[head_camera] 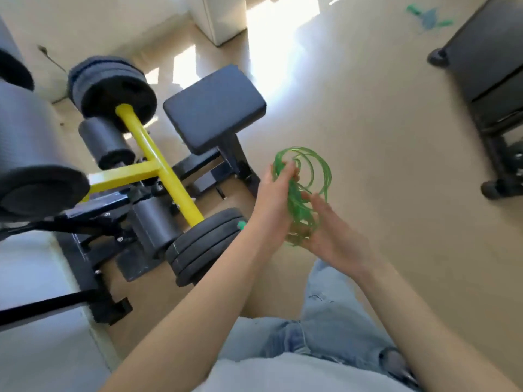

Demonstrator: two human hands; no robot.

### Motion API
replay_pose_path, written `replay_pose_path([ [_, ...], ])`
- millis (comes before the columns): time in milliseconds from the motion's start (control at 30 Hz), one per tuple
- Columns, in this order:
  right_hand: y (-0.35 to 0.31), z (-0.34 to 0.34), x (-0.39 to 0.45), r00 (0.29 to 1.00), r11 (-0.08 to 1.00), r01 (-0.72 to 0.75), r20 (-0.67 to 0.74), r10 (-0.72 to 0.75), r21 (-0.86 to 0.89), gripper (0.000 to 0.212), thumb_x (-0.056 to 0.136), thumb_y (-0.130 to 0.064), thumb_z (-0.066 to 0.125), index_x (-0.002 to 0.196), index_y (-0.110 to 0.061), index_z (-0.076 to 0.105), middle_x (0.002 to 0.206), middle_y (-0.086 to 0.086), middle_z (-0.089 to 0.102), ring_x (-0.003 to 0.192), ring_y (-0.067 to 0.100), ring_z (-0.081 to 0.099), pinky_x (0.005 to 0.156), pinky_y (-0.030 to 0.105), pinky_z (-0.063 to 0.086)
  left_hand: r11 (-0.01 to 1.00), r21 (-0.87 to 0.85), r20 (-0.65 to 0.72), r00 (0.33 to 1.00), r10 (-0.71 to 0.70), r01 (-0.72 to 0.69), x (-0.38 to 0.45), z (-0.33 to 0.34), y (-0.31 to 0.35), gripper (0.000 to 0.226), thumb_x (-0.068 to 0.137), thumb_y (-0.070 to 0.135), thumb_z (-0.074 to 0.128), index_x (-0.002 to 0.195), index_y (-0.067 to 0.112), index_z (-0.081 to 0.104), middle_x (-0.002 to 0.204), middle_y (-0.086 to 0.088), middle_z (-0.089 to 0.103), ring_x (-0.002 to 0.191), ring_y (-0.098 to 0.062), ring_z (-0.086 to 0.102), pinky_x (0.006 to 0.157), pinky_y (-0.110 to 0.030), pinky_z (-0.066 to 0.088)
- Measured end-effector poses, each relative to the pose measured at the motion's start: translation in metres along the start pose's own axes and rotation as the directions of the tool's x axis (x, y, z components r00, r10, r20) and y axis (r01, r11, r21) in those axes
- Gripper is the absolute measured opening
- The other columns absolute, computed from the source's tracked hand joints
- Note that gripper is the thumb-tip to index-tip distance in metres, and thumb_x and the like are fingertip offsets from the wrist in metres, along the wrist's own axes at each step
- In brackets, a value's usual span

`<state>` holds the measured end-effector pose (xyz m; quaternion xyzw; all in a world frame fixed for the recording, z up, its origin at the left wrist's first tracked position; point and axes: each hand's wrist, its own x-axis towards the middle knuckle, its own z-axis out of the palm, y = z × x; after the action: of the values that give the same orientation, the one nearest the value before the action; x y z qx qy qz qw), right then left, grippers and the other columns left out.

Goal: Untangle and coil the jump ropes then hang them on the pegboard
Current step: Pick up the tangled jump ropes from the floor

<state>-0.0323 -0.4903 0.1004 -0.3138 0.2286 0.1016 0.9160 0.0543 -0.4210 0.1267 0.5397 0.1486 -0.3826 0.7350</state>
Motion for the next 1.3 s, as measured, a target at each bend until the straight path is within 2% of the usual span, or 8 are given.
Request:
replay_pose_path([
  [67,-0.057,-0.034,-0.001,0.981,0.97,0.011,-0.187,-0.058,-0.241,0.026,0.08,-0.018,0.065,0.106,-0.015,0.062,0.088,0.002,0.07,0.063,0.013,0.064,0.055,0.023,0.05,0.998,0.046,0.071,0.996,-0.049,0.046,0.032,0.057,-0.001,0.005,0.093,0.017,0.052,0.092,0.013,0.05,0.077,-0.003,0.051,0.055,-0.017,0.059,0.057,-0.029,0.052],
  [133,-0.12,-0.072,-0.008,0.932,0.897,-0.014,-0.332,-0.149,-0.442,0.013,0.081,-0.005,0.064,0.091,-0.012,0.059,0.065,0.002,0.059,0.041,0.008,0.043,0.04,0.017,0.033,0.967,0.256,0.147,0.989,-0.028,-0.01,0.067,0.107,0.001,0.003,0.09,0.015,0.057,0.09,0.014,0.053,0.081,0.0,0.056,0.078,-0.021,0.061,0.078,-0.036,0.052],
  [233,-0.206,-0.121,-0.016,0.856,0.87,-0.015,-0.456,-0.243,-0.493,0.016,0.085,0.002,0.054,0.082,-0.013,0.051,0.059,0.001,0.049,0.04,0.007,0.029,0.035,0.016,0.024,0.767,0.629,0.2,0.98,-0.007,-0.123,0.111,0.169,0.005,0.006,0.088,0.021,0.06,0.089,0.019,0.055,0.089,0.005,0.058,0.09,-0.014,0.056,0.085,-0.026,0.046],
  [433,-0.31,-0.172,0.039,0.798,0.704,-0.111,-0.485,-0.358,-0.702,0.016,0.088,-0.008,0.057,0.1,-0.015,0.049,0.066,0.001,0.05,0.04,0.007,0.037,0.039,0.018,0.03,0.428,0.864,0.291,0.957,0.005,-0.265,0.199,0.221,0.024,0.009,0.091,0.021,0.057,0.092,0.013,0.052,0.085,0.003,0.059,0.074,-0.012,0.058,0.058,-0.007,0.041],
  [600,-0.401,-0.214,0.116,0.811,0.439,-0.169,-0.378,-0.446,-0.882,0.02,0.08,-0.01,0.066,0.092,-0.021,0.054,0.077,0.002,0.058,0.04,0.003,0.045,0.045,0.015,0.038,0.589,0.791,0.207,0.978,-0.002,-0.166,0.292,0.246,0.063,0.006,0.088,0.022,0.059,0.083,0.024,0.057,0.081,0.009,0.065,0.066,-0.004,0.065,0.06,-0.011,0.047],
  [700,-0.475,-0.254,0.157,0.739,0.392,-0.286,-0.462,-0.49,-0.874,0.015,0.08,-0.01,0.064,0.093,-0.016,0.057,0.074,0.002,0.059,0.04,0.01,0.049,0.044,0.016,0.037,0.499,0.851,0.226,0.972,-0.06,-0.167,0.363,0.279,0.1,0.007,0.085,0.023,0.064,0.085,0.029,0.06,0.08,0.013,0.068,0.071,-0.001,0.066,0.063,-0.014,0.045],
  [1133,-0.756,-0.401,0.293,0.429,0.668,-0.324,-0.733,-0.527,-0.67,0.018,0.079,-0.01,0.068,0.091,-0.016,0.056,0.051,-0.006,0.057,0.033,0.0,0.05,0.044,0.016,0.04,0.219,0.889,0.422,0.906,-0.044,-0.403,0.656,0.579,0.256,0.013,0.091,0.007,0.047,0.093,0.013,0.058,0.081,0.004,0.065,0.073,-0.008,0.063,0.069,-0.022,0.045],
  [1300,-0.89,-0.453,0.391,0.526,0.726,-0.22,-0.706,-0.474,-0.651,0.022,0.079,-0.014,0.07,0.098,-0.013,0.058,0.078,0.003,0.065,0.07,0.02,0.06,0.067,0.035,0.045,0.166,0.923,0.362,0.93,-0.064,-0.348,0.778,0.677,0.288,0.013,0.093,0.012,0.049,0.103,0.012,0.057,0.096,-0.003,0.067,0.077,-0.01,0.062,0.07,-0.019,0.044],
])
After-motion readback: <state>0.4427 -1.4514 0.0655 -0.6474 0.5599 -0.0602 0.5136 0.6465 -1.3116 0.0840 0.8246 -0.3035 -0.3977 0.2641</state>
